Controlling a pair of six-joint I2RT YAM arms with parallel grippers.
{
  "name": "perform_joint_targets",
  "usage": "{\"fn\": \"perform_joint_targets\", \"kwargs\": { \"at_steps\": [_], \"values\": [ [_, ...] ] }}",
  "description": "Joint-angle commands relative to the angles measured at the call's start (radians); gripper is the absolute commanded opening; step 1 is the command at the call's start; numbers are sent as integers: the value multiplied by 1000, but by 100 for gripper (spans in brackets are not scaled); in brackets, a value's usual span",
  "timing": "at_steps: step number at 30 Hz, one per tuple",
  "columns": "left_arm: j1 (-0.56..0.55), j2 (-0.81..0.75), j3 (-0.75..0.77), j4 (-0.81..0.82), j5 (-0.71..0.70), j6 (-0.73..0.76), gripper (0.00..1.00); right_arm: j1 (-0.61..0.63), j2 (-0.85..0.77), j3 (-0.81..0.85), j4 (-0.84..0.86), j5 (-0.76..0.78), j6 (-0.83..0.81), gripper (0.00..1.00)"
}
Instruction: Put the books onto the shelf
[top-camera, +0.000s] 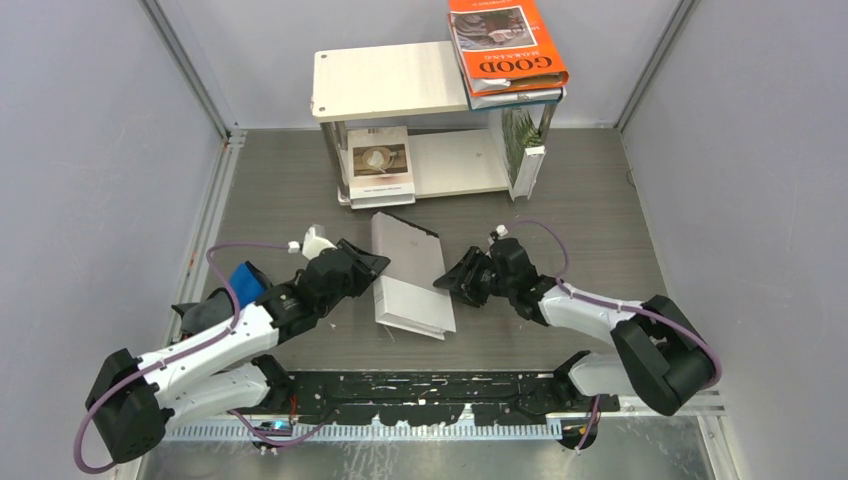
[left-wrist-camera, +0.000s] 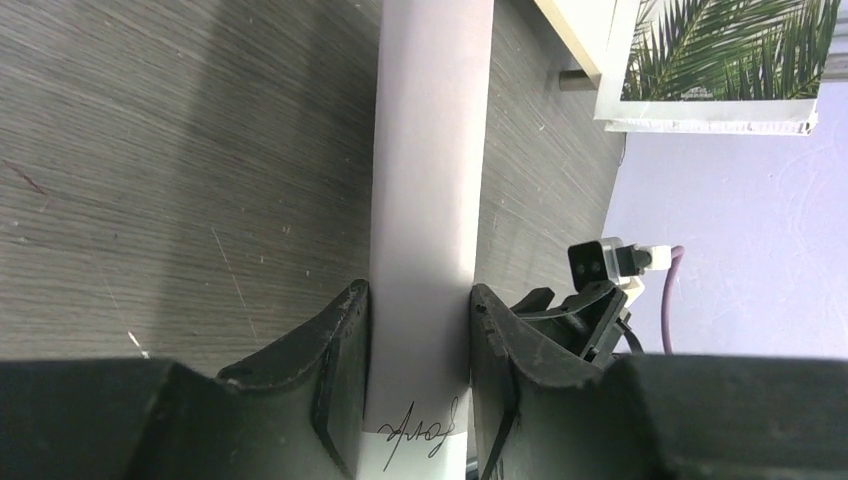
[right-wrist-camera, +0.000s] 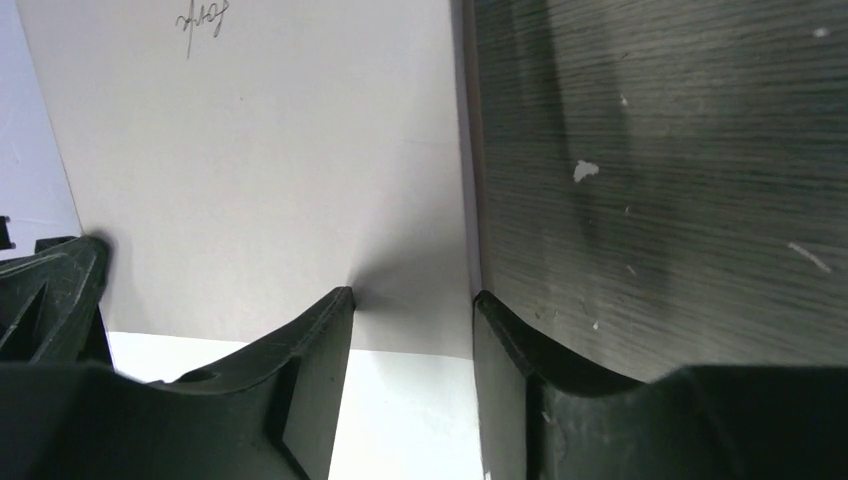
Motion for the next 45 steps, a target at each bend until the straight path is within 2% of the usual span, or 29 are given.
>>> {"fn": "perform_joint_targets", "kwargs": {
  "at_steps": [1, 14, 23, 31, 36, 45],
  "values": [
    [-53, -12, 70, -44, 15, -26, 26, 24, -98, 36, -17, -28, -63, 54],
    [-160, 42, 192, -240, -120, -40, 24, 23, -225, 76, -277, 69, -218, 62],
    [-189, -7, 220, -407, -242, -110, 24, 22, -280, 126, -412, 131, -311, 63],
    [-189, -30, 279, -561, -337, -136, 24, 33, -328, 236, -607, 255, -540, 64],
    [-189, 31, 368, -666, -362, -138, 23, 86, -354, 338, -718, 374, -698, 64],
    [-189, 173, 510, -807, -367, -146, 23, 320, -375, 484, -782, 647, -920, 65]
  ]
}}
